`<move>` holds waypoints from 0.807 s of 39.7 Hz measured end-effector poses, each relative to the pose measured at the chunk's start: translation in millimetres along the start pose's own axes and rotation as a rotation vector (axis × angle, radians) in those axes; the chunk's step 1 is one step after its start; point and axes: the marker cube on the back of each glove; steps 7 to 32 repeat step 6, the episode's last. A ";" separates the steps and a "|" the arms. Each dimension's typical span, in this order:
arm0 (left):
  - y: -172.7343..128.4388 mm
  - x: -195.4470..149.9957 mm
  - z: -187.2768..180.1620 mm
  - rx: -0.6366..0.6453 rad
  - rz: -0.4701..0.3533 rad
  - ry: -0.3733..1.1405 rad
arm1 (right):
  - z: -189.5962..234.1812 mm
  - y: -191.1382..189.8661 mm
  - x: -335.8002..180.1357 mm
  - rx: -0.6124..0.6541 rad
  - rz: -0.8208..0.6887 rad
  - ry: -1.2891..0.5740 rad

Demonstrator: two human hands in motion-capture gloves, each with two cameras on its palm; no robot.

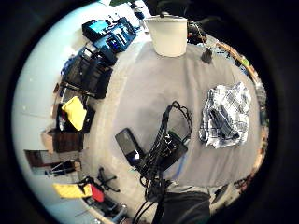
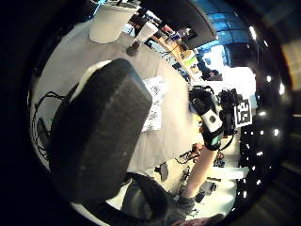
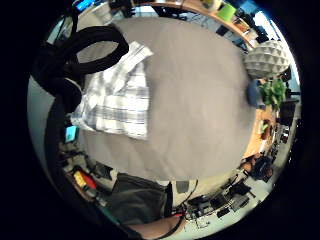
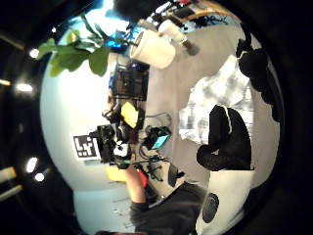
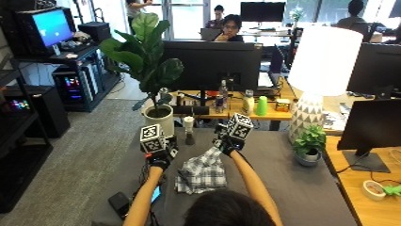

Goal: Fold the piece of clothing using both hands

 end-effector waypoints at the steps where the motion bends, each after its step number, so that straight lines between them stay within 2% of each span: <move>1: -0.7 0.4 0.4 -0.001 0.003 -0.001 | -2.3 -1.3 3.2 -0.017 -0.010 -0.018; 5: -8.4 -1.9 7.1 -0.010 -0.001 -0.016 | -16.2 9.0 16.4 -0.089 0.052 -0.003; 32: -9.5 -1.7 8.0 -0.011 -0.004 -0.015 | -19.3 10.8 17.7 -0.078 0.057 0.006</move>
